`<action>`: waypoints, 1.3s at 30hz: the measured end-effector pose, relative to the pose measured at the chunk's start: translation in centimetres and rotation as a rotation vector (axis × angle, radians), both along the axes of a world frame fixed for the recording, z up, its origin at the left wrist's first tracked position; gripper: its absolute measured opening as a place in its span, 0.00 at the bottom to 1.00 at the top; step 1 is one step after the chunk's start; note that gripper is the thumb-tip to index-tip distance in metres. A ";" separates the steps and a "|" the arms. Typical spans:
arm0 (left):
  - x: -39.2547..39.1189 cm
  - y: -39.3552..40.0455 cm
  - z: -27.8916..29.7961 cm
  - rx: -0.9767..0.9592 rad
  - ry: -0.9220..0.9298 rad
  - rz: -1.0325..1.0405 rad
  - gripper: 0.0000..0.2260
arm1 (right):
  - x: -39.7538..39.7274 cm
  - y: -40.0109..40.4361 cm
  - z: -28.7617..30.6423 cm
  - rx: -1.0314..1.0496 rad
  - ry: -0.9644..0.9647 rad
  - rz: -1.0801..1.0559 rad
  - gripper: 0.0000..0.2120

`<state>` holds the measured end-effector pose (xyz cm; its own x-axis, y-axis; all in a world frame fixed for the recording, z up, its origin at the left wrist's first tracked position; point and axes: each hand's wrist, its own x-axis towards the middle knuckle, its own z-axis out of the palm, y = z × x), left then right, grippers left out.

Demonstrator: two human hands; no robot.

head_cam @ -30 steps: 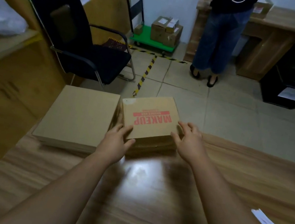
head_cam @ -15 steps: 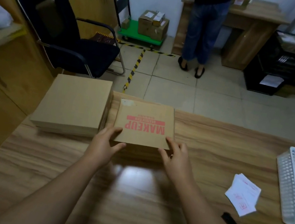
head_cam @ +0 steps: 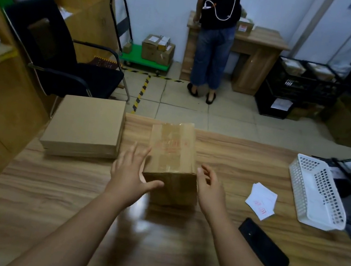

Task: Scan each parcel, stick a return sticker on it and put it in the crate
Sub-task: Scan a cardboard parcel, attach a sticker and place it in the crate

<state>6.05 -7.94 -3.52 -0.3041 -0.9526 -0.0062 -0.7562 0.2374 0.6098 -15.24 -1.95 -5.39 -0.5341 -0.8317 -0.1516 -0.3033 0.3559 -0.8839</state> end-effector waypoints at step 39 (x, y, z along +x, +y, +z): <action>-14.3 4.6 -4.6 0.046 -0.550 0.066 0.37 | -21.7 18.4 -9.8 0.586 0.647 0.502 0.39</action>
